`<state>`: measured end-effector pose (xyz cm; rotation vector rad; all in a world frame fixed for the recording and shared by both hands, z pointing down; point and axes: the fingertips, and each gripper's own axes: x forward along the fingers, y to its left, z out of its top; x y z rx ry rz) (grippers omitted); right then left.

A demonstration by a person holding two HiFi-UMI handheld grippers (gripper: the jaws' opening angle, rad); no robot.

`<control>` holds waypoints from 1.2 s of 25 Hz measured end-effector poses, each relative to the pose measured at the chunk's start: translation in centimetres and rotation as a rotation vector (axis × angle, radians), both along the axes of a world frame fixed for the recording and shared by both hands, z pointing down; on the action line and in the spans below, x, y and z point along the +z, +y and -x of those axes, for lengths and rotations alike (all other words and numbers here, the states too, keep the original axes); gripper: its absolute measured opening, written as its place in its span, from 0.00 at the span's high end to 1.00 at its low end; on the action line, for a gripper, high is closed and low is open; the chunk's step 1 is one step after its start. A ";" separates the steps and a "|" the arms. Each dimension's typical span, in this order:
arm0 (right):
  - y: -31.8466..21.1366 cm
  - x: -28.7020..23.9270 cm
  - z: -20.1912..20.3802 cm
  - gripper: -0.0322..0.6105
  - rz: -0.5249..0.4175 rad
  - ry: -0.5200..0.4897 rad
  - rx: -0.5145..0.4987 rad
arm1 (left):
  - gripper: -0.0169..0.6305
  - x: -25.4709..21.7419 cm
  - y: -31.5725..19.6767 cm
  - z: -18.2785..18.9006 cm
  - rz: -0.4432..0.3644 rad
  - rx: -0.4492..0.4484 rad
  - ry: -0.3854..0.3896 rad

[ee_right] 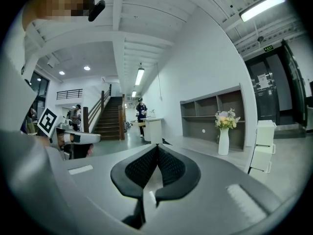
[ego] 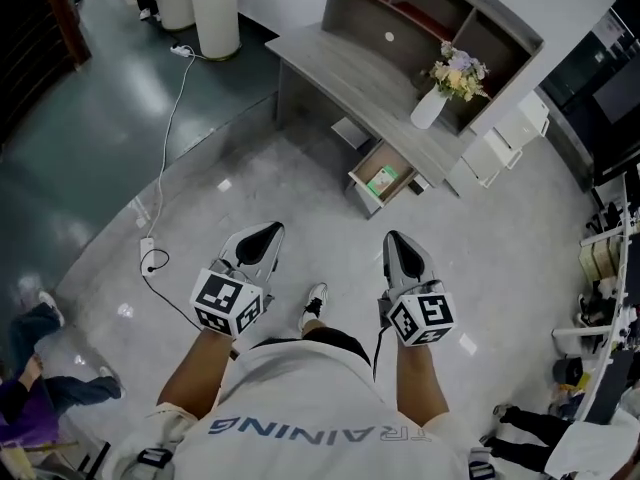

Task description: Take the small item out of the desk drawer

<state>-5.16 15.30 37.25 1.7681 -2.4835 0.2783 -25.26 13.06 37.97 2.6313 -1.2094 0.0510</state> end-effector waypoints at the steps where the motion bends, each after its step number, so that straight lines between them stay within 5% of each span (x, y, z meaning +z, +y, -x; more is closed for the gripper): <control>1: -1.0 0.1 -0.7 0.93 0.003 -0.001 0.007 | 0.98 -0.1 -1.1 -0.6 0.000 0.003 0.000; 18: -15.7 2.2 -12.4 0.93 0.050 -0.062 0.051 | 0.98 0.3 -15.8 -12.1 0.030 0.047 -0.065; 30: -19.3 4.5 -20.4 0.93 0.065 -0.120 0.163 | 0.98 1.0 -21.3 -19.3 0.043 0.130 -0.126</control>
